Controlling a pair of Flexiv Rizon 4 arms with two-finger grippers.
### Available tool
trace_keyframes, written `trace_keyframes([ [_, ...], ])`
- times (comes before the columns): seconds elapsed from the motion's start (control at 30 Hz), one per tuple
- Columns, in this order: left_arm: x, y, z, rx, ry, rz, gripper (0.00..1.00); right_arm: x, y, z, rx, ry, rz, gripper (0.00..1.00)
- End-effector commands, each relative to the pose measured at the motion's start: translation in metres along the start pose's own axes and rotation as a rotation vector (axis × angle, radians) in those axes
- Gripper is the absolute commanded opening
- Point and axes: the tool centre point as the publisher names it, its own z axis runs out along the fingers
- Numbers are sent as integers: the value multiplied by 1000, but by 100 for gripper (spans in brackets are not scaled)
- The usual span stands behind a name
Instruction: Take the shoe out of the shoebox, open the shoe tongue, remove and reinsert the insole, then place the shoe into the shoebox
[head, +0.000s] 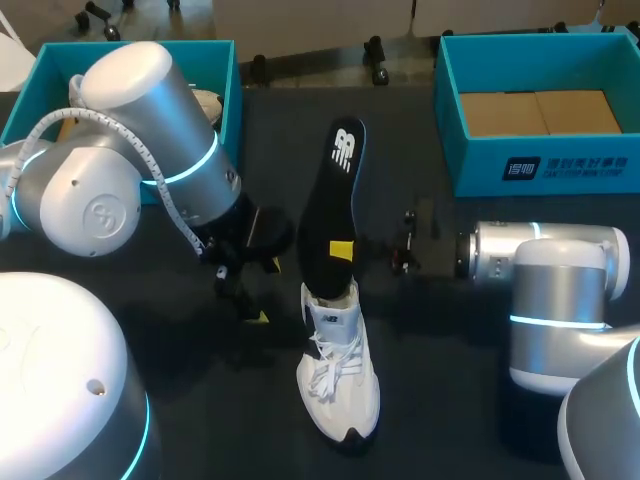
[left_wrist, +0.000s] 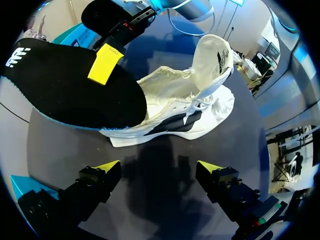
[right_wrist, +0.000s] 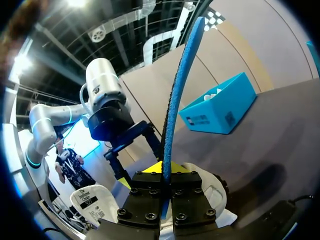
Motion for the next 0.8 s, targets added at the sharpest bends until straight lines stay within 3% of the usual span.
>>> trace_keyframes([
  [0.03, 2, 1, -1, 0, -3, 0, 100, 1, 1, -1, 19, 4, 3, 0],
  [0.8, 2, 1, -1, 0, -3, 0, 100, -6, -12, -5, 60, 60, -8, 0],
])
